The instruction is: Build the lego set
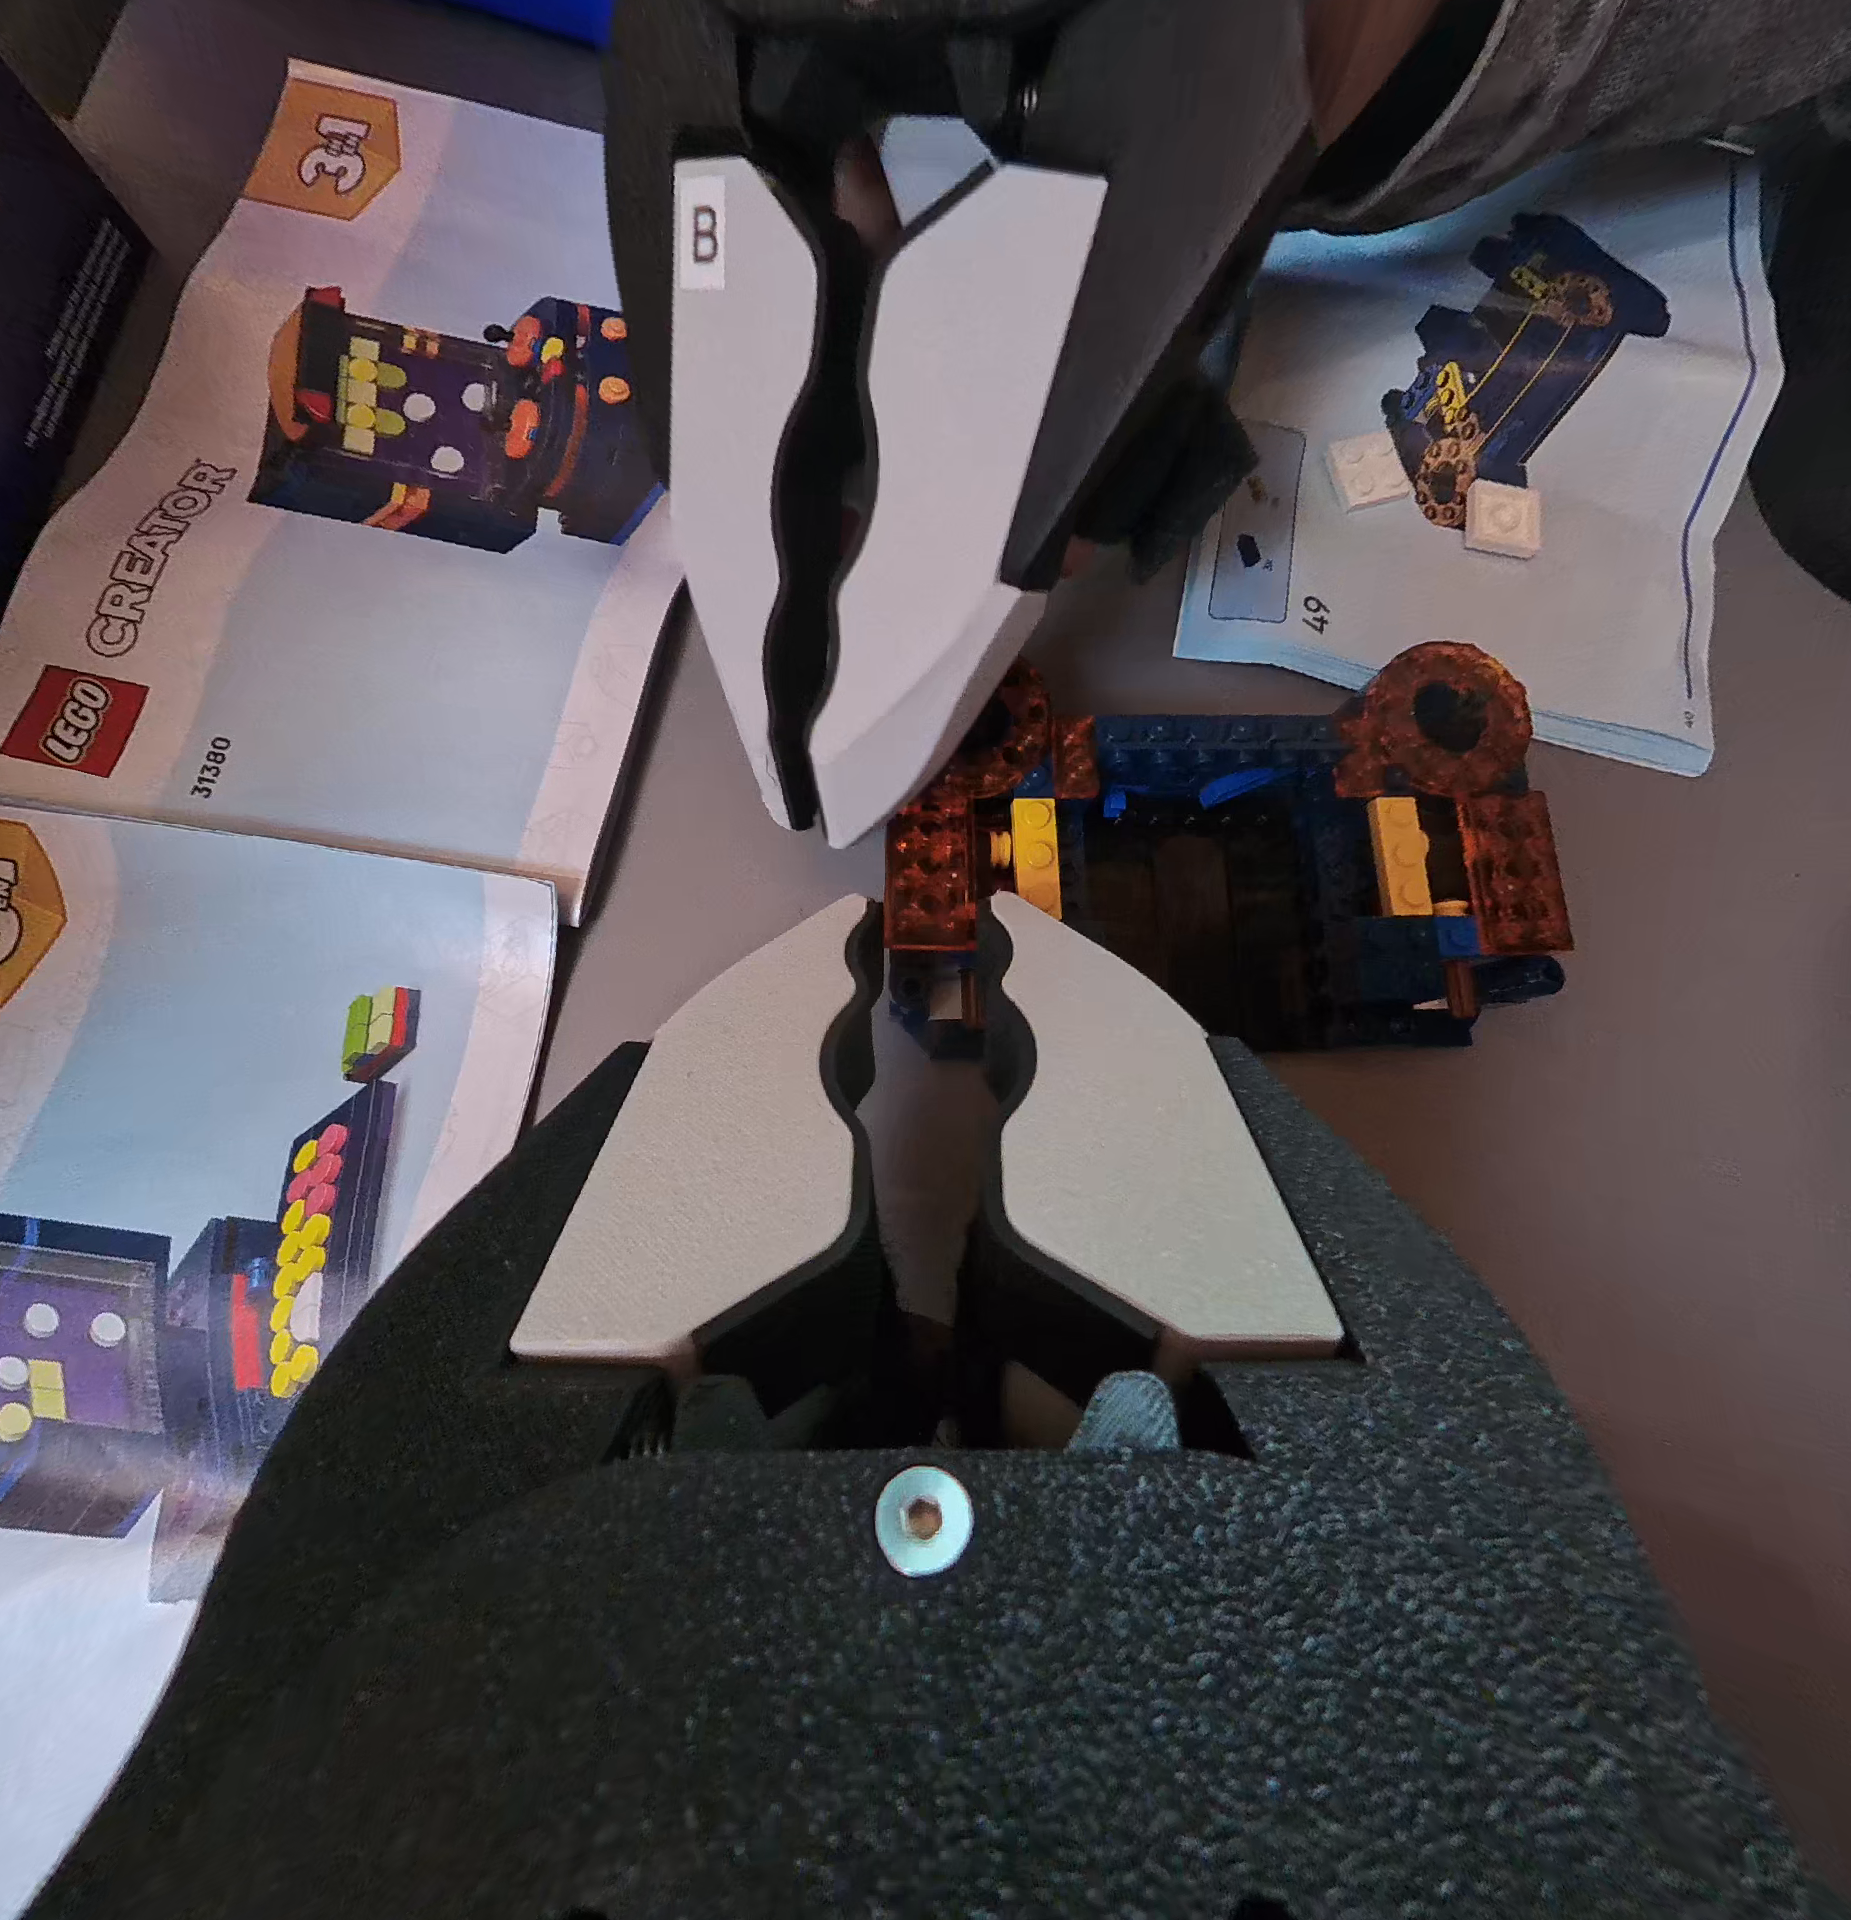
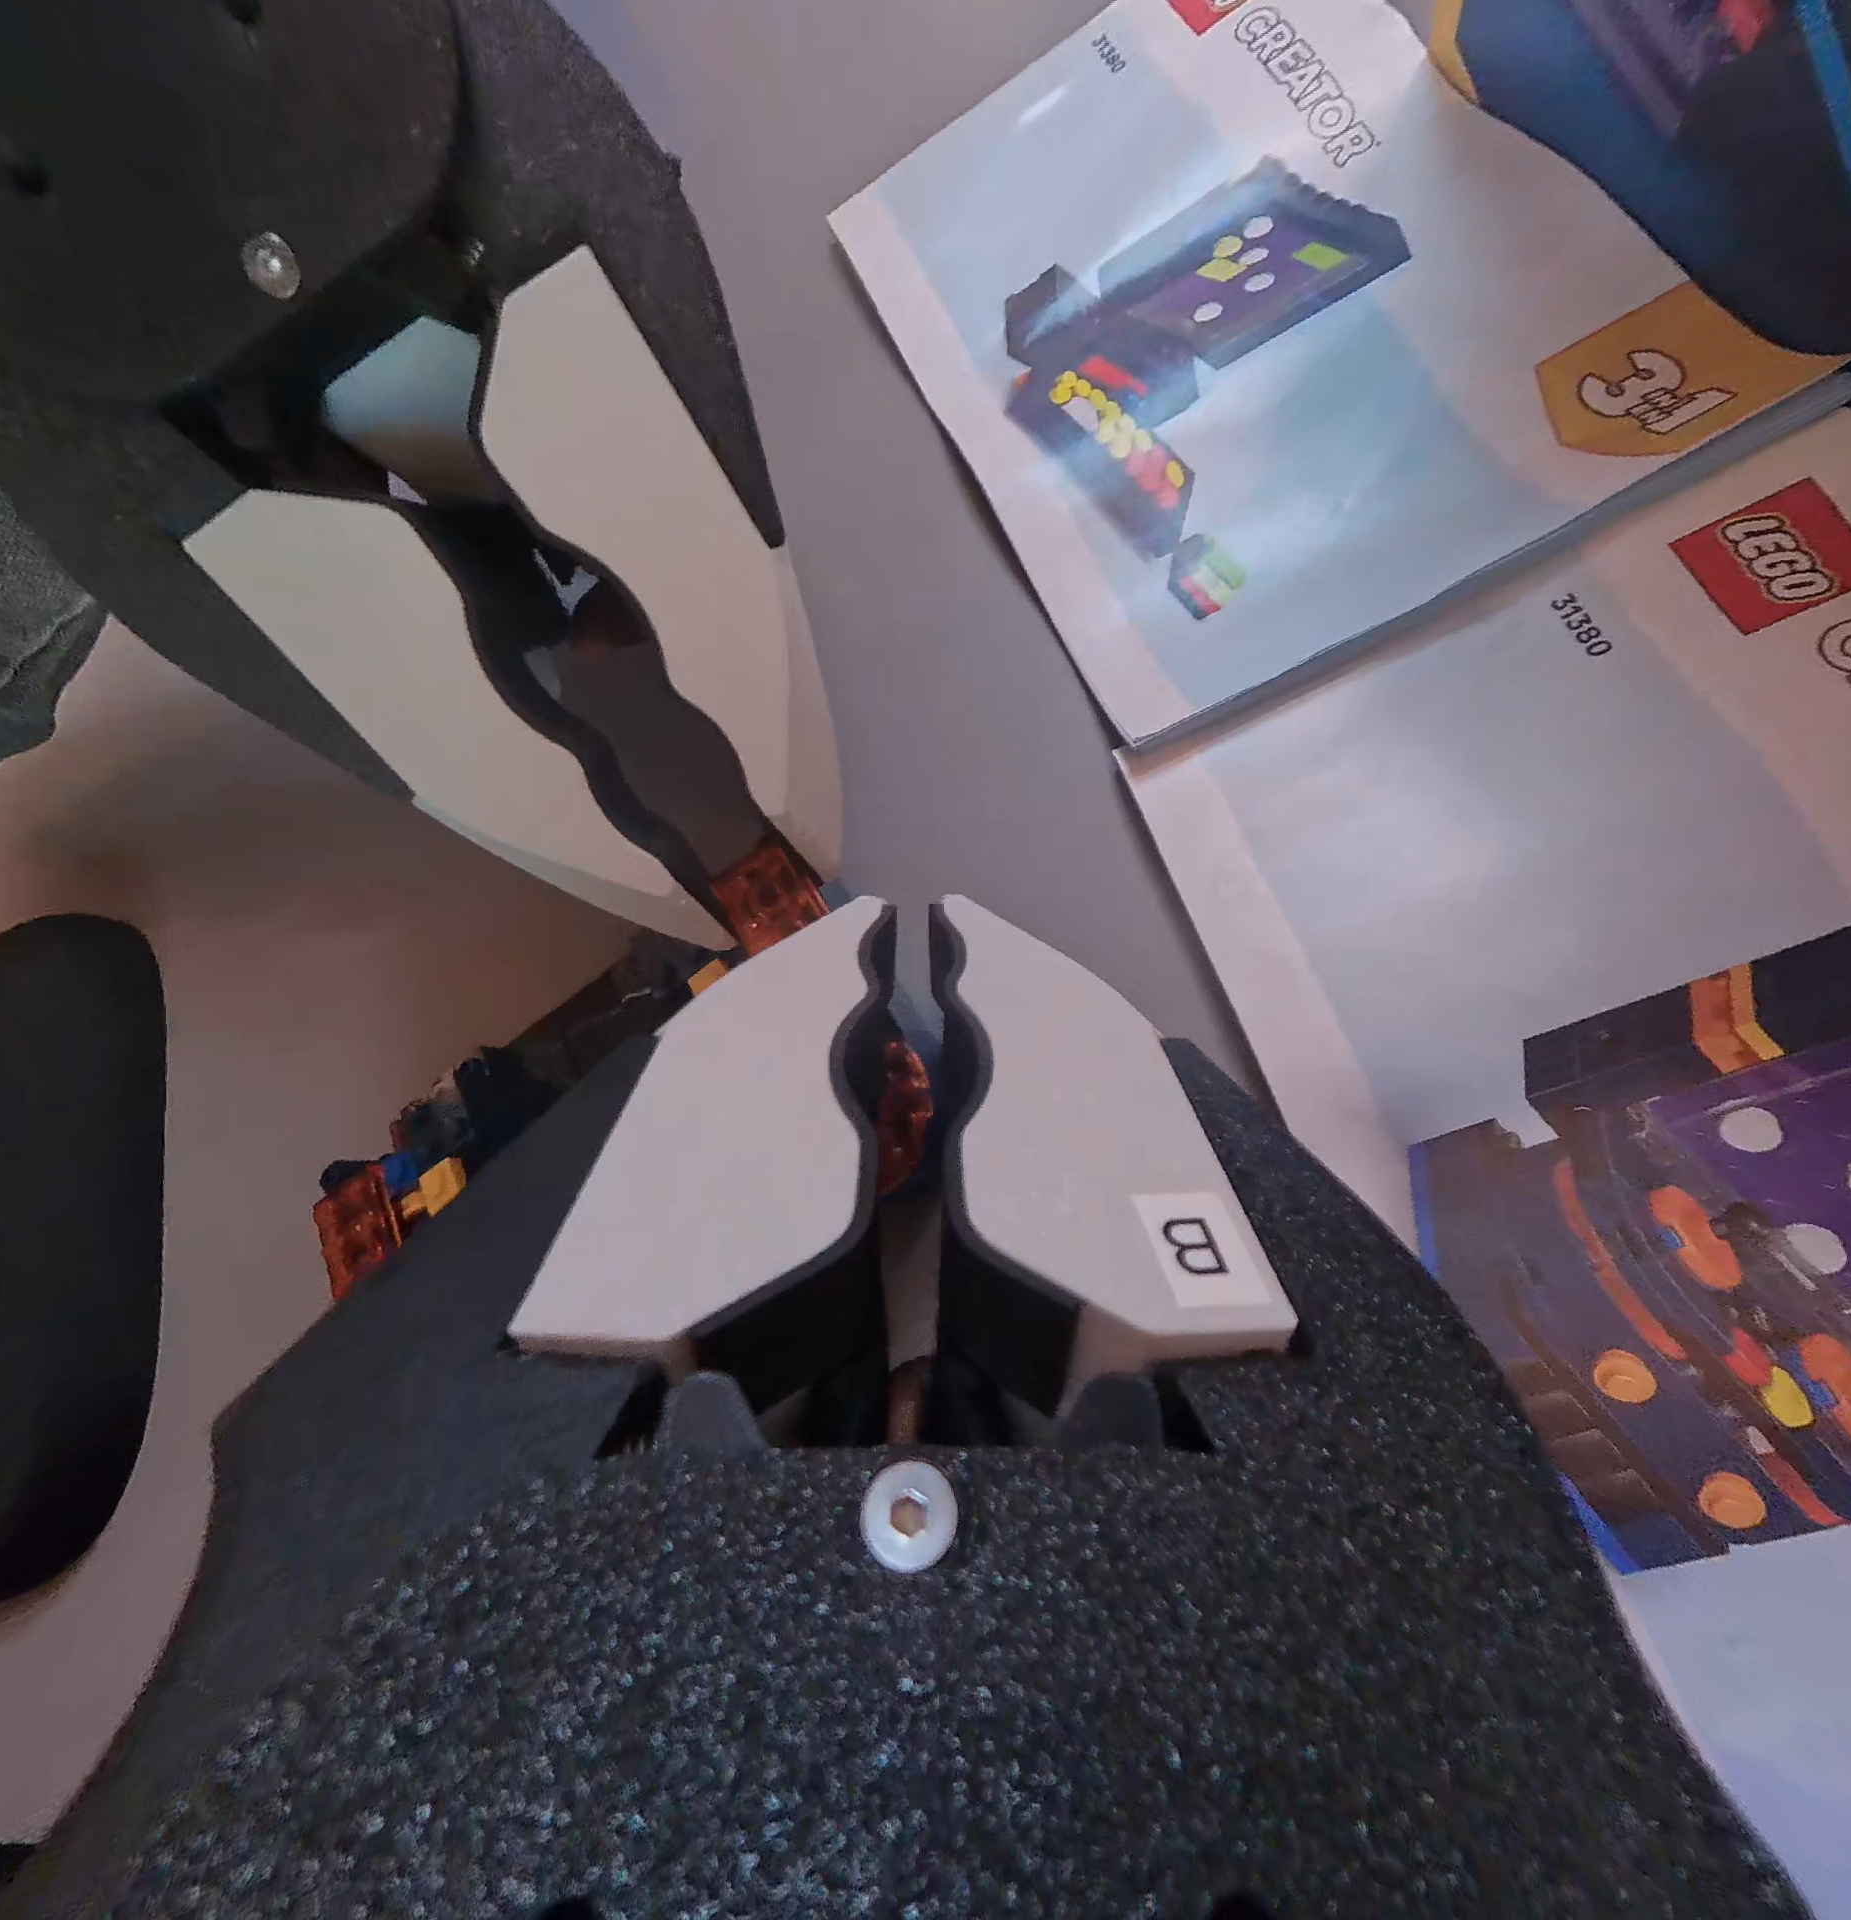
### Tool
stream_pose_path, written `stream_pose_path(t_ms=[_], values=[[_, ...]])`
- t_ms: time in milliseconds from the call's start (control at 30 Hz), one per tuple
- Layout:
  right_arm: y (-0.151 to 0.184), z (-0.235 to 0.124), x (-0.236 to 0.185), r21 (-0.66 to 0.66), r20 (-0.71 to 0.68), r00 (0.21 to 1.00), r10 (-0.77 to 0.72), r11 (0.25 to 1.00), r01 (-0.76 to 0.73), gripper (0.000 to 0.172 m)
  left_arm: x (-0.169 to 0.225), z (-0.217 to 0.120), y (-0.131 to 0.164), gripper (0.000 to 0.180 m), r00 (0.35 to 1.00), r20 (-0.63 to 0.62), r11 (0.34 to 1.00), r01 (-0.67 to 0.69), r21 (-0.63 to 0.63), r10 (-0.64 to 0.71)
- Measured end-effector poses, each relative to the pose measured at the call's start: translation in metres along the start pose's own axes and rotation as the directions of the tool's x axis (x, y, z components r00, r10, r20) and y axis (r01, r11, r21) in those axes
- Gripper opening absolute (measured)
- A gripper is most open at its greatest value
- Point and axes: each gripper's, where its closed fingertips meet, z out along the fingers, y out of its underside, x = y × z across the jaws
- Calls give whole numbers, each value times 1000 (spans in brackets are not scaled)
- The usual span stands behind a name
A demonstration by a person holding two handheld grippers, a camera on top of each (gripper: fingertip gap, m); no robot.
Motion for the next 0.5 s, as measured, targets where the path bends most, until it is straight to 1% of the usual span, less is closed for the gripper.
stream_pose_path(t_ms=[167, 300, 400, 467, 500], values=[[0, 0, 0, -7, -9, 999, -33, 999, 32, 7, 1, 0, 0, 16, 1000, -2, 1000, 10, -14, -10], [1, -1, 2, -17, -37, 997, -72, 997, 72, 12, 2, 1, 0, 16, 1000, -7, 1000, 12, -25, -13], [0, -3, 6, -28, -74, 991, -108, 994, 106, 21, 3, 1, 0, 16, 1000, -6, 999, 15, -39, -15], [-5, -5, 5, 11, -61, 995, -78, 997, 78, 21, 3, 1, 1, 16, 1000, -6, 999, 19, -48, -19], [-7, -6, 3, 29, -40, 998, -49, 998, 50, 18, 3, 1, 1, 16, 1000, -7, 998, 25, -54, -25]])
